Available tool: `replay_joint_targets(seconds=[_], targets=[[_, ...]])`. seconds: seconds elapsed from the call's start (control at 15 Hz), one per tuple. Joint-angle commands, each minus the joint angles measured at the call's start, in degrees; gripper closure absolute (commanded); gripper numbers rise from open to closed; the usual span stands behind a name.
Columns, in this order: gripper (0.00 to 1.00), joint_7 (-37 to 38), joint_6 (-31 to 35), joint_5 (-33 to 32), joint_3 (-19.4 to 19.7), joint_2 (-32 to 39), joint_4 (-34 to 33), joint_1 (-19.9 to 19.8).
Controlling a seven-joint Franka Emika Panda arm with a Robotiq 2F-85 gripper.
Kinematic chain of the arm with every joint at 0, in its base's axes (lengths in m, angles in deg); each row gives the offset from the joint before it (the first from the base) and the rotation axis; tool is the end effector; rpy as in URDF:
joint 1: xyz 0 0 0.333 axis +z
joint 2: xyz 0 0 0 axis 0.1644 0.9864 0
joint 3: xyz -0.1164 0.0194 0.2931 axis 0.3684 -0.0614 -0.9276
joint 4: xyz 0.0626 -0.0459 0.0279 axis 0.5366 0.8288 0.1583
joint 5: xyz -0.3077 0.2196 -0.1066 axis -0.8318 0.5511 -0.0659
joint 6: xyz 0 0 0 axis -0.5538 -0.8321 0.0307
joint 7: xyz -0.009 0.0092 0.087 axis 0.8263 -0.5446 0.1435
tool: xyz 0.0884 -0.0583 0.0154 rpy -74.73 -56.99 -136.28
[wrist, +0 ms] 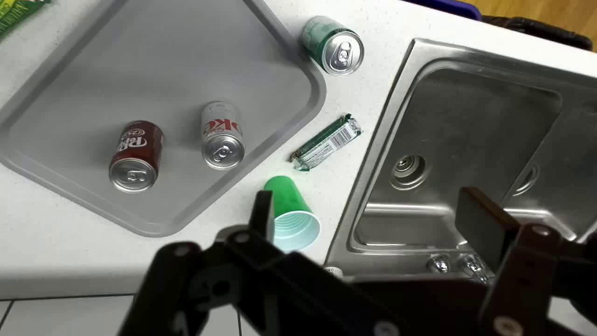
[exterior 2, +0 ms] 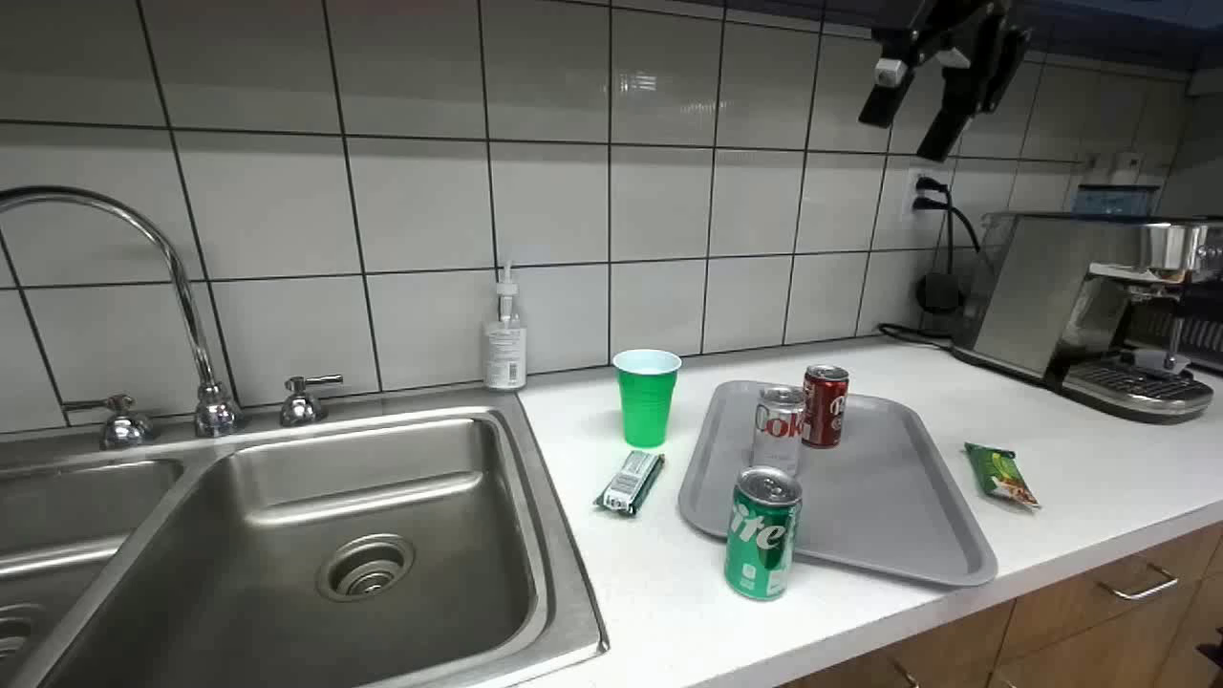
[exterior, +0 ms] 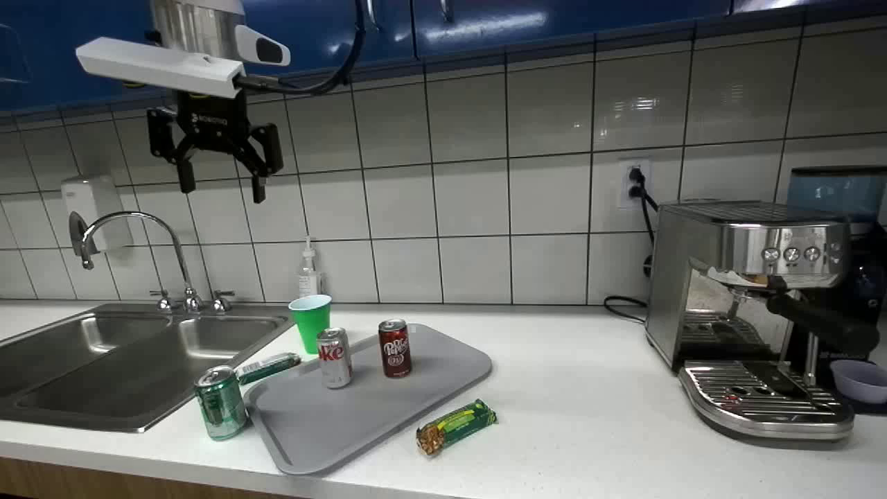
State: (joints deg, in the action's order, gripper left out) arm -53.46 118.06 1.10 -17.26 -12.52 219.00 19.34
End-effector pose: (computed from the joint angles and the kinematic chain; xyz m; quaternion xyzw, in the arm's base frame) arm 0.3861 0.0197 0.4939 -0.9755 -0.1469 -0.1155 0.1162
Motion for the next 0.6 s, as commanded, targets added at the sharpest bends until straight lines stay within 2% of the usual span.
replay_joint_targets(seconds=[0.0, 0.53], targets=[[0.00, -0.43, -0.19, 0.56, -0.80, 0.11, -0.09, -0.90], [0.00, -0.82, -0.03, 0.48, -0.69, 0.30, 0.01, -0.86]])
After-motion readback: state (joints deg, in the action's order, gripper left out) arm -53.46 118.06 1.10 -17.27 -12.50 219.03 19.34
